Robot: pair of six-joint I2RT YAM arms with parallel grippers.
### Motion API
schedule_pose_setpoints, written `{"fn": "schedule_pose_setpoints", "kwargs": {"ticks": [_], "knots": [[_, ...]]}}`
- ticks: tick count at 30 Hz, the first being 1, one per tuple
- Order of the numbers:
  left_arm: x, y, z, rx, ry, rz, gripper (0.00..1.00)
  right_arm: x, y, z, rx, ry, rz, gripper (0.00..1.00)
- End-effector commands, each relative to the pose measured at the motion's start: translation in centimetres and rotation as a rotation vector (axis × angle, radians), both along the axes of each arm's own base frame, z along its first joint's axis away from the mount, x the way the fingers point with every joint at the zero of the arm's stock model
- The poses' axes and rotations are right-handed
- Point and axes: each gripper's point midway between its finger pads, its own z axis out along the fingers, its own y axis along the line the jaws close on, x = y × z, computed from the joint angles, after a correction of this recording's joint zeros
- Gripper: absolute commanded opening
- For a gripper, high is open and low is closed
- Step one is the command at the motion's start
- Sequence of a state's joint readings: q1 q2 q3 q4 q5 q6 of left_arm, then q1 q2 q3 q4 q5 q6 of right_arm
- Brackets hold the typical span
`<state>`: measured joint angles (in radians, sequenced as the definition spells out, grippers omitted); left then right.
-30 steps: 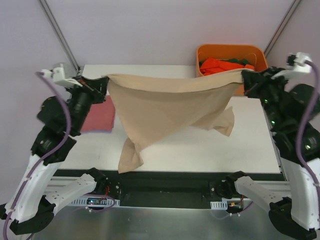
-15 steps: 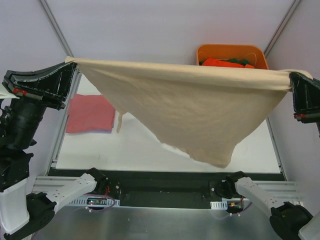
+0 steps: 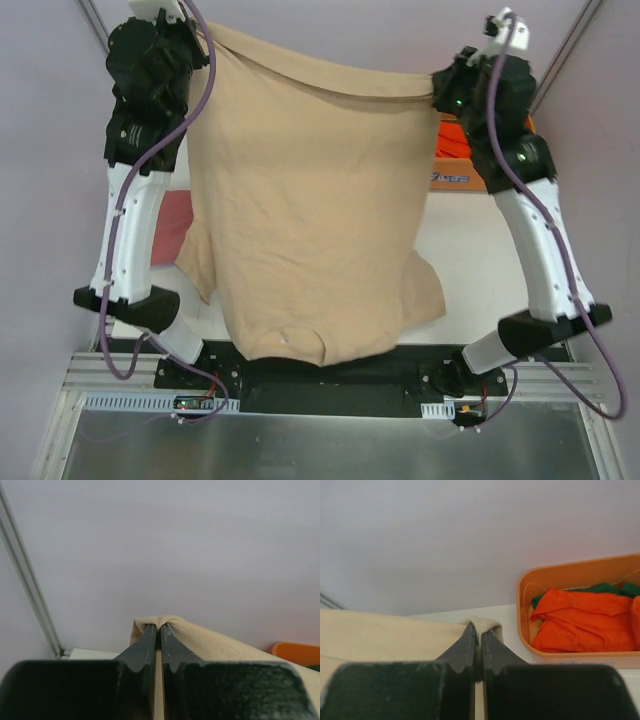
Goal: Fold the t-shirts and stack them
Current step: Flatten out the tshirt
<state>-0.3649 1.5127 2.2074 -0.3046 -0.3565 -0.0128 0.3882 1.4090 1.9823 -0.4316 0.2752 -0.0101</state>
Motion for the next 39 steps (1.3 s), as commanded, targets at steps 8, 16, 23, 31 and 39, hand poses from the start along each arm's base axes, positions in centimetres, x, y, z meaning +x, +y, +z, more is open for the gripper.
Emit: {"fn": "schedule_pose_setpoints", "kwargs": {"ticks": [8, 16, 23, 31, 39], "knots": [[-10.9, 3.7, 13.9, 0.000, -0.435, -0.066, 0.00, 1.5, 1.3, 12.3, 0.297, -0.309, 0.031, 0.01], [-11.9, 0.5, -2.6, -0.106, -0.082, -0.277, 0.00, 2.8, 1.1, -3.9, 0.061, 0.009, 0.034, 0.01], [-15.1, -11.5, -28.8, -0.288, 0.494, -0.699, 0.00, 0.9, -2.9, -20.2, -0.101, 0.331, 0.024, 0.01], [-23.6, -21.9, -42.2, -0.176, 0.893, -0.900, 0.04, -2.6, -10.6, -33.5, -0.224, 0.688, -0.248, 0.02], [-27.3, -33.8, -45.5, -0.152, 1.028, -1.075, 0.00, -3.2, -16.5, -35.0, -0.284, 0.771, -0.499, 0.06]]}}
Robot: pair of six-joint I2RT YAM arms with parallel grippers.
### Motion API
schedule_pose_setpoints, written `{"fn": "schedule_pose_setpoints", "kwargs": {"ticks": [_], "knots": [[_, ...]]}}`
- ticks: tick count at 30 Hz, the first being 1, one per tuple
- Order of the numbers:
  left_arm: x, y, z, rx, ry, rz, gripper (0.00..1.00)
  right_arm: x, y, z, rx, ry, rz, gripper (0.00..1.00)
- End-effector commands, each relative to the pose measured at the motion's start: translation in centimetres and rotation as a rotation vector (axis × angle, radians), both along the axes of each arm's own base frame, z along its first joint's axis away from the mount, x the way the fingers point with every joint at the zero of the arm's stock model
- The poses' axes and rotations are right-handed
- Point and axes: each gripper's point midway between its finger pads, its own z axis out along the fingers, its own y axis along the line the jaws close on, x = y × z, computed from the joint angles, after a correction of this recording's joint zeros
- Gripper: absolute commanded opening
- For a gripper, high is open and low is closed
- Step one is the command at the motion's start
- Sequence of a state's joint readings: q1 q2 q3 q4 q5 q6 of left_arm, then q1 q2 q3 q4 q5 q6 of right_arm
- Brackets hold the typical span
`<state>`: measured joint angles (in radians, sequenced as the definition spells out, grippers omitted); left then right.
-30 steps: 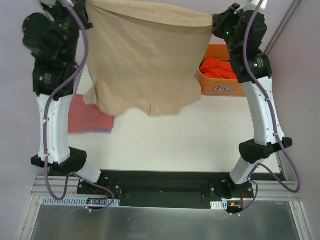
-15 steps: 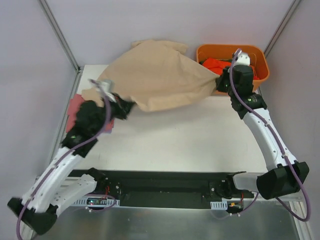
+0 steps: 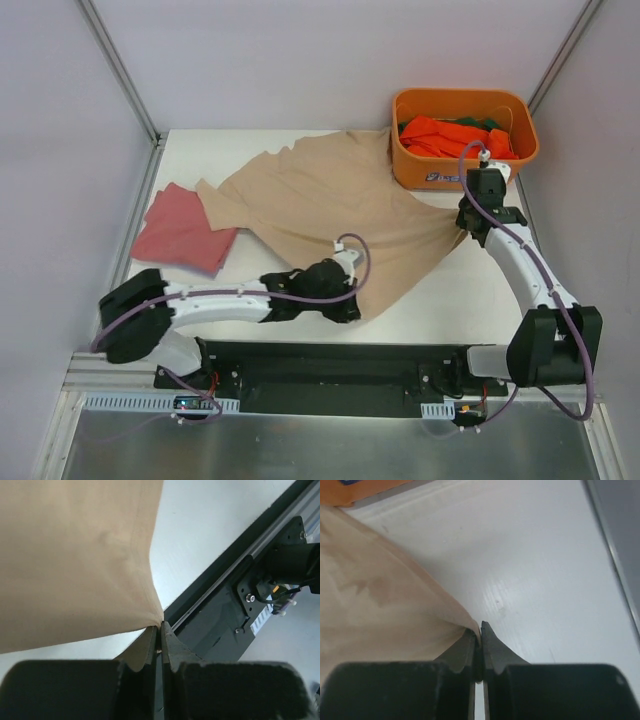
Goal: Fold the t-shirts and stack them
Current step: Flatten out the tshirt
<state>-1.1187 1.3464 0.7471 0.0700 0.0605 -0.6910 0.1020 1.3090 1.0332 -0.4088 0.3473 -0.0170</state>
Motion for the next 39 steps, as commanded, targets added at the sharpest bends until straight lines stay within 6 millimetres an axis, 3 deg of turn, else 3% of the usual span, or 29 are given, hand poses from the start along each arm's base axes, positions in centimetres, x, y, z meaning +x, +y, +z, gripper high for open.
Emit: {"fn": "schedule_pose_setpoints", "kwargs": {"ticks": [1, 3, 7, 8, 10, 11, 12, 14, 15, 18, 21, 24, 25, 29, 32, 34, 36, 39], "knots": [[-1.5, -8.8, 3.9, -0.194, -0.005, -0.089, 0.00, 0.3, -4.1, 1.8, -0.129, -0.024, -0.147, 0.06], [-2.2, -11.7, 3.7, -0.211, 0.016, -0.130, 0.00, 0.2, -5.3, 2.0, -0.154, -0.022, -0.190, 0.06], [-3.1, -16.4, 5.7, -0.264, -0.002, -0.184, 0.00, -0.4, -7.0, 2.0, -0.164, 0.002, -0.256, 0.08], [-3.5, -17.4, 6.3, -0.275, -0.007, -0.207, 0.08, -0.8, -8.1, 2.1, -0.163, 0.003, -0.294, 0.09], [-3.8, -17.9, 7.0, -0.286, -0.015, -0.230, 0.39, -1.2, -8.5, 2.1, -0.155, 0.012, -0.305, 0.17], [-3.7, -17.5, 6.9, -0.279, -0.024, -0.223, 0.54, -1.4, -8.5, 2.2, -0.145, 0.011, -0.302, 0.26], [-3.3, -16.7, 6.9, -0.268, -0.049, -0.200, 0.70, -1.5, -8.2, 2.3, -0.133, 0.008, -0.294, 0.47], [-2.4, -14.8, 7.9, -0.255, -0.132, -0.164, 0.98, -1.6, -7.5, 2.8, -0.097, -0.006, -0.262, 0.81], [-2.1, -13.7, 8.6, -0.247, -0.178, -0.164, 0.99, -1.7, -7.1, 2.9, -0.065, -0.015, -0.267, 0.99], [2.3, -8.3, 10.1, -0.104, -0.377, 0.053, 0.99, -3.0, -5.4, 3.2, 0.017, -0.003, -0.237, 0.96], [6.7, -0.2, 9.8, 0.099, -0.518, 0.316, 0.99, -4.8, -1.9, 2.8, 0.089, 0.003, -0.114, 0.96], [9.4, 7.4, 9.7, 0.149, -0.477, 0.489, 0.99, -6.8, 4.6, 1.3, 0.199, -0.002, 0.126, 0.96], [10.4, 10.0, 8.5, 0.168, -0.430, 0.555, 0.99, -7.5, 6.9, 0.3, 0.244, 0.013, 0.199, 0.96], [11.1, 16.9, 6.1, 0.097, -0.302, 0.739, 0.99, -10.1, 14.8, -3.8, 0.404, 0.100, 0.361, 0.96], [10.8, 20.0, 5.3, 0.094, -0.327, 0.811, 0.99, -11.7, 18.7, -6.6, 0.370, 0.201, 0.450, 0.96], [10.5, 21.2, 5.1, 0.092, -0.327, 0.842, 0.99, -12.1, 19.9, -8.2, 0.342, 0.268, 0.472, 0.96], [10.4, 21.6, 5.1, 0.075, -0.319, 0.853, 0.99, -11.9, 19.9, -9.7, 0.315, 0.328, 0.438, 0.96], [10.4, 22.1, 4.4, 0.106, -0.300, 0.864, 0.99, -11.9, 18.3, -11.8, 0.256, 0.396, 0.364, 0.96]]}}
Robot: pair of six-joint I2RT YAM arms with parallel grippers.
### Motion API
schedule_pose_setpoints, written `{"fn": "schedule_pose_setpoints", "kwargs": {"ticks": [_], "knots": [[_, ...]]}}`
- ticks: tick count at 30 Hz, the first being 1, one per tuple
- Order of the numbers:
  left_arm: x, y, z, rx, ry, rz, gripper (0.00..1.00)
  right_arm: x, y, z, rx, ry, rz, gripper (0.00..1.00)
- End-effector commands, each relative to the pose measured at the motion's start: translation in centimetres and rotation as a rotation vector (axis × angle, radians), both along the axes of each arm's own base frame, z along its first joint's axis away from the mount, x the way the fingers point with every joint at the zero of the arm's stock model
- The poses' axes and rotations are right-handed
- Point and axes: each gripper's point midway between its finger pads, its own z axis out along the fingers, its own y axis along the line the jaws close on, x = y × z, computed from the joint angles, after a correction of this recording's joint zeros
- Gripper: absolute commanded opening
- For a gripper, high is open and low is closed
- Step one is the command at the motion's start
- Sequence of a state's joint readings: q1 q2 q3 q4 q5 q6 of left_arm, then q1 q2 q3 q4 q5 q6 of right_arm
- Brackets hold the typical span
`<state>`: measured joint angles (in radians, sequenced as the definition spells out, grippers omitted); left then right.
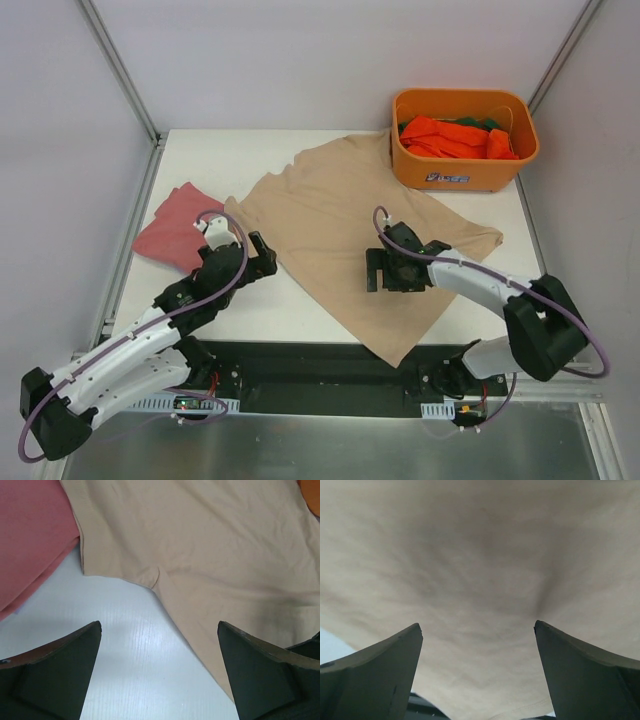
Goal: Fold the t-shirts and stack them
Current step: Flatten out the tshirt
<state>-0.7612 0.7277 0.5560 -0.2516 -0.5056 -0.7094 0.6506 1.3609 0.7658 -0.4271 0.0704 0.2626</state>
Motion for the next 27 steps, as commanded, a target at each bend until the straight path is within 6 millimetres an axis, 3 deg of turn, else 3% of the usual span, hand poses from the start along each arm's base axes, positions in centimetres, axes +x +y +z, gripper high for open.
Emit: {"fn": "schedule_pose_setpoints", "kwargs": {"ticks": [1, 5, 7, 9, 14, 19, 22, 27], "knots": [[0.2, 1.0, -0.6, 0.002, 0.036, 0.055, 0.99, 1.6, -1.2, -0.9, -0.034, 0.027, -0.130, 0.96], [0.7, 1.1, -1.6, 0.033, 0.099, 0.073, 0.99, 1.5, -5.5, -2.2, -0.036, 0.127, -0.228, 0.96], [0.9, 0.7, -1.6, 0.039, 0.114, 0.050, 0.99, 1.4, -7.4, -2.1, 0.015, 0.169, -0.259, 0.96], [0.9, 0.3, -1.8, 0.047, 0.128, 0.036, 0.99, 2.4, -10.1, -1.6, 0.049, 0.152, -0.332, 0.96], [1.0, -0.5, -2.6, 0.039, 0.178, 0.019, 0.99, 6.4, -16.2, -0.4, 0.063, 0.157, -0.508, 0.96], [0.5, -1.4, -4.0, 0.029, 0.246, -0.019, 0.99, 12.5, -21.0, 1.1, -0.027, 0.090, -0.571, 0.96], [0.2, -0.9, -4.8, 0.026, 0.264, -0.009, 0.99, 13.2, -21.7, 2.0, -0.027, 0.071, -0.585, 0.96], [0.8, 1.5, -5.0, 0.023, 0.261, 0.067, 0.99, 10.2, -18.2, 4.4, -0.064, -0.041, -0.495, 0.96]]}}
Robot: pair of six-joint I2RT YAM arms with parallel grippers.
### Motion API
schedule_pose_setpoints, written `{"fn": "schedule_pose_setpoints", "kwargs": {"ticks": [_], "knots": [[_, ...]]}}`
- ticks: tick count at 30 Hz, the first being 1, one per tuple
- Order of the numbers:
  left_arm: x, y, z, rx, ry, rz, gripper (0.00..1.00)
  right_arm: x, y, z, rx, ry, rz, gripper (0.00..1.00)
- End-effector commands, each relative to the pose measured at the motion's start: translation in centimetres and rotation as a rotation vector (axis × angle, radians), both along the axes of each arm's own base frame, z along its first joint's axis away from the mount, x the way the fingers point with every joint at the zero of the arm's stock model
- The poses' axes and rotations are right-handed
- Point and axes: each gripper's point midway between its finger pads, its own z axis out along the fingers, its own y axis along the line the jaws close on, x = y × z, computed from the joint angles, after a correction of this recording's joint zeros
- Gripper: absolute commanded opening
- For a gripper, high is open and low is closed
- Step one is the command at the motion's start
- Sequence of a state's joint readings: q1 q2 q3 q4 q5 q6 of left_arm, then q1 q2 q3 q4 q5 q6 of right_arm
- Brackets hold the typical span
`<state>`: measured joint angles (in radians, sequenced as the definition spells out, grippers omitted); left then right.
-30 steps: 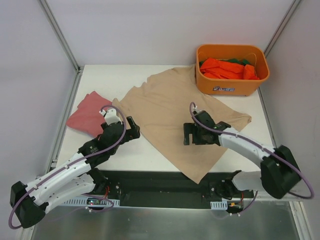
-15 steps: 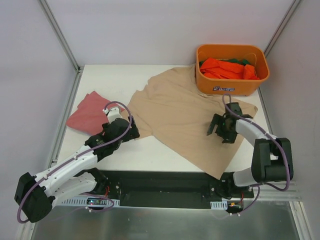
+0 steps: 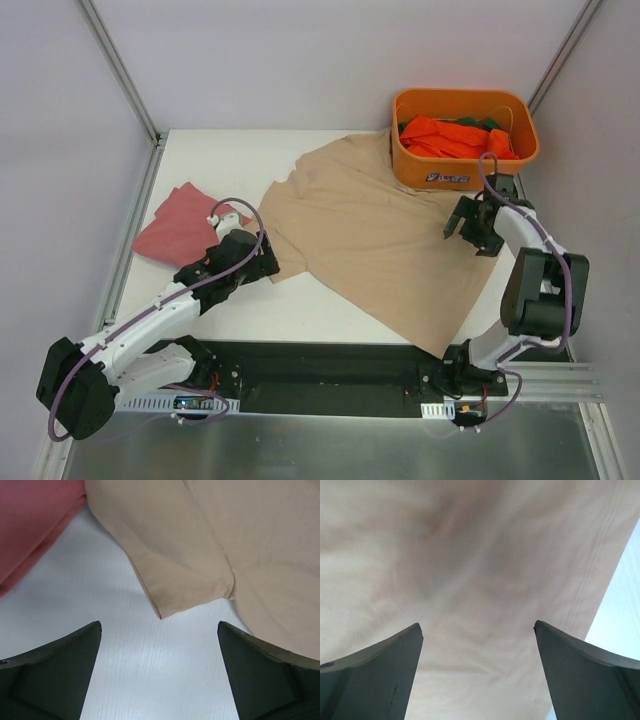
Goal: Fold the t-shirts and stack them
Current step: Flatten out the tshirt
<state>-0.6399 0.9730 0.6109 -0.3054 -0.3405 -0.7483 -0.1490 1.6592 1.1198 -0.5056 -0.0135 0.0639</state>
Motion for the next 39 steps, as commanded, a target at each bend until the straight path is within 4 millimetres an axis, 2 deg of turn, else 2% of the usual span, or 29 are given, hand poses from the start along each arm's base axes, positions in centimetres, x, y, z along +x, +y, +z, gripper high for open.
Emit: {"fn": "schedule_pose_setpoints", "kwargs": {"ticks": [1, 3, 4, 7, 9, 11, 13, 16, 19, 22, 27, 34, 39], "knots": [[0.7, 2.1, 0.3, -0.010, -0.006, 0.072, 0.99, -4.0, 4.4, 3.3, -0.076, -0.075, 0.140, 0.96], [1.6, 2.6, 0.6, -0.027, 0.000, 0.091, 0.99, -5.4, 8.7, 4.1, -0.078, -0.152, 0.287, 0.96], [2.0, 2.5, 0.8, -0.055, 0.004, 0.088, 0.99, -6.4, 11.5, 4.0, -0.043, -0.172, 0.384, 0.96], [3.1, 0.9, 0.1, -0.146, 0.037, 0.050, 0.99, -8.5, 18.5, 3.6, 0.111, -0.203, 0.516, 0.96], [3.9, 0.5, -0.7, -0.156, 0.045, 0.062, 0.99, -9.2, 22.0, 3.1, 0.169, -0.213, 0.586, 0.96], [4.7, 0.5, -1.2, -0.141, 0.060, 0.072, 0.99, -9.6, 23.7, 2.3, 0.181, -0.174, 0.626, 0.96], [5.3, 1.6, -2.0, -0.100, 0.068, 0.129, 0.99, -9.4, 23.7, 1.1, 0.157, -0.114, 0.593, 0.96], [5.8, 3.9, -3.3, -0.046, 0.074, 0.240, 0.99, -9.6, 22.3, -1.0, 0.086, -0.024, 0.533, 0.96], [6.2, 6.1, -4.4, 0.006, 0.071, 0.333, 0.99, -9.4, 20.7, -1.8, 0.025, -0.010, 0.496, 0.96], [7.6, 7.2, -5.0, 0.002, 0.050, 0.385, 0.99, -9.5, 18.7, -2.3, 0.010, 0.006, 0.438, 0.96], [11.3, 8.0, -4.0, -0.052, -0.035, 0.446, 0.99, -10.1, 15.7, -3.5, 0.010, 0.049, 0.358, 0.96], [16.4, 10.3, -3.9, -0.124, -0.069, 0.536, 0.99, -10.1, 12.4, -4.2, -0.007, 0.068, 0.270, 0.96], [18.7, 12.4, -2.9, -0.147, -0.099, 0.568, 0.99, -10.5, 10.8, -4.9, -0.019, 0.094, 0.247, 0.96]]}}
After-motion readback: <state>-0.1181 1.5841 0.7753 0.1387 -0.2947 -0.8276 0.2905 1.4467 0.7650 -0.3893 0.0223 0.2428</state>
